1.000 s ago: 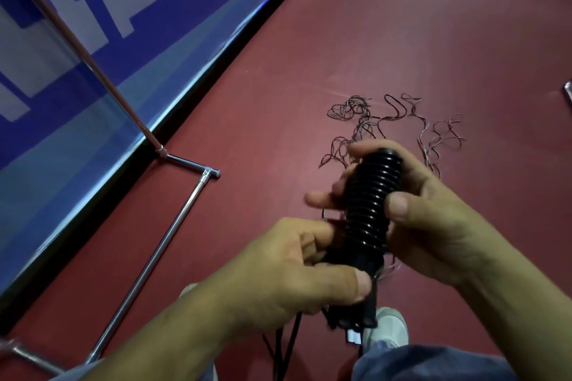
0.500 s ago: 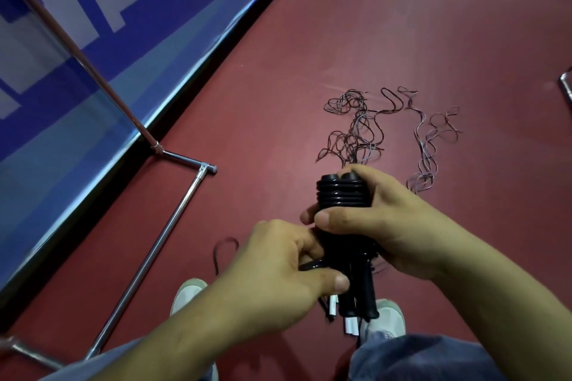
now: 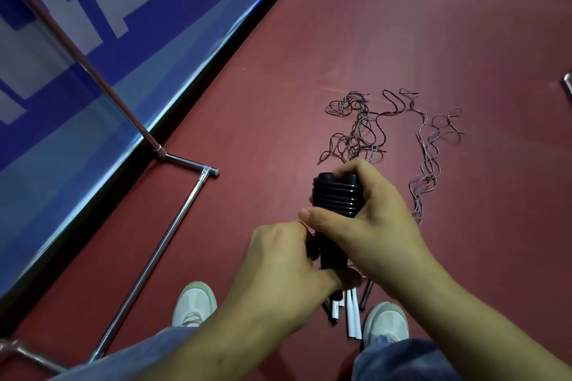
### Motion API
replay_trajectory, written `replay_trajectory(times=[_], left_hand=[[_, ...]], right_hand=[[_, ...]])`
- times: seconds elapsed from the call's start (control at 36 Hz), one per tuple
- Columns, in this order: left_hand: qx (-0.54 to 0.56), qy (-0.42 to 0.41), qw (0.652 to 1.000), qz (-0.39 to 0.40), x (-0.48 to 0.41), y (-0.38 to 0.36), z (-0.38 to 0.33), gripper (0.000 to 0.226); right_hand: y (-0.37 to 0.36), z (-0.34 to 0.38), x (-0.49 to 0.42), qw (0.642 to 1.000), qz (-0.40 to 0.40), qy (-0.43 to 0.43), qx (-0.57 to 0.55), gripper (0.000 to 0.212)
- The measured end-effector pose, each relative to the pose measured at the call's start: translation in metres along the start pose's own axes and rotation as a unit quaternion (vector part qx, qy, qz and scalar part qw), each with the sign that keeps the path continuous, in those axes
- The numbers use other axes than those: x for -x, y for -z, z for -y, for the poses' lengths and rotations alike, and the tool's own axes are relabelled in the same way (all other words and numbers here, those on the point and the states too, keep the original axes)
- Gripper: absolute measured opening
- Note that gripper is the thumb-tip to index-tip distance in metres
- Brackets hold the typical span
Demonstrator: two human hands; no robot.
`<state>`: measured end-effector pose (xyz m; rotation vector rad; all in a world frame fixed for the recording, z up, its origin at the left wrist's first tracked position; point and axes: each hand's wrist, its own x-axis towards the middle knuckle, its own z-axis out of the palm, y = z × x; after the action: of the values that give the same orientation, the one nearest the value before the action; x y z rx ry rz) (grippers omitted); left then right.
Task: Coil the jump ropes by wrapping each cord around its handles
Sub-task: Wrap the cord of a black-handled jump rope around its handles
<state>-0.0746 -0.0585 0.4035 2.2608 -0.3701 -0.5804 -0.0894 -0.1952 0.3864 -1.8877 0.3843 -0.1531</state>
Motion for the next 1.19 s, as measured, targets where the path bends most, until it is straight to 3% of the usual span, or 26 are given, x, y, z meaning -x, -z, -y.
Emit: replay_trajectory(times=[0.08, 0.19, 0.31, 0.42, 0.47, 0.53, 0.58, 0.64, 0.69, 0.78, 0.89, 1.06, 1.19], left_hand=[[-0.004, -0.002, 0.999, -0.042, -0.003, -0.003, 0.004, 0.026], [-0.001, -0.023, 0.998, -0.064, -0.002, -0.003, 0.008, 0.036], [0.097, -0.022, 0.995, -0.013, -0.009, 0.009, 0.013, 0.026], [0.262, -0.043, 0.948, 0.175, -0.005, 0.018, 0.011, 0.007], [0.303, -0.052, 0.92, 0.244, -0.002, 0.013, 0.011, 0.013], [0.299, -0.053, 0.917, 0.259, -0.003, 0.007, 0.014, 0.019], [0.266, -0.047, 0.93, 0.251, -0.004, 0.006, 0.017, 0.026], [0.214, -0.04, 0.951, 0.22, -0.006, 0.006, 0.019, 0.019], [0.127, -0.029, 0.978, 0.164, -0.007, 0.006, 0.021, 0.03], [0.027, -0.041, 0.996, 0.071, -0.006, 0.004, 0.021, 0.044], [0.017, -0.045, 0.999, 0.015, -0.002, -0.003, 0.019, 0.042], [0.023, -0.048, 0.999, -0.011, -0.002, -0.007, 0.012, 0.04], [-0.033, -0.045, 0.998, -0.028, -0.002, -0.007, 0.01, 0.058]], right_hand=[[-0.008, 0.001, 0.003, 0.998, -0.066, 0.001, 0.018, 0.045], [-0.001, 0.002, -0.003, 0.995, -0.047, -0.045, -0.081, 0.053], [0.022, 0.006, -0.01, 0.962, 0.1, -0.07, -0.245, 0.044], [0.034, 0.009, -0.017, 0.895, 0.262, -0.056, -0.356, 0.077], [0.034, 0.006, -0.02, 0.866, 0.333, -0.044, -0.37, 0.08], [0.032, 0.006, -0.021, 0.837, 0.371, -0.05, -0.399, 0.074], [0.028, 0.008, -0.019, 0.841, 0.344, -0.086, -0.408, 0.053], [0.021, 0.011, -0.016, 0.884, 0.266, -0.118, -0.366, 0.032], [0.018, 0.008, -0.015, 0.923, 0.197, -0.122, -0.307, 0.024], [0.016, 0.004, -0.017, 0.956, 0.14, -0.123, -0.228, 0.031], [0.012, 0.003, -0.017, 0.973, 0.09, -0.123, -0.171, 0.031], [0.008, 0.003, -0.015, 0.984, -0.014, -0.092, -0.152, 0.032], [0.004, 0.002, -0.009, 0.99, -0.093, -0.045, -0.092, 0.037]])
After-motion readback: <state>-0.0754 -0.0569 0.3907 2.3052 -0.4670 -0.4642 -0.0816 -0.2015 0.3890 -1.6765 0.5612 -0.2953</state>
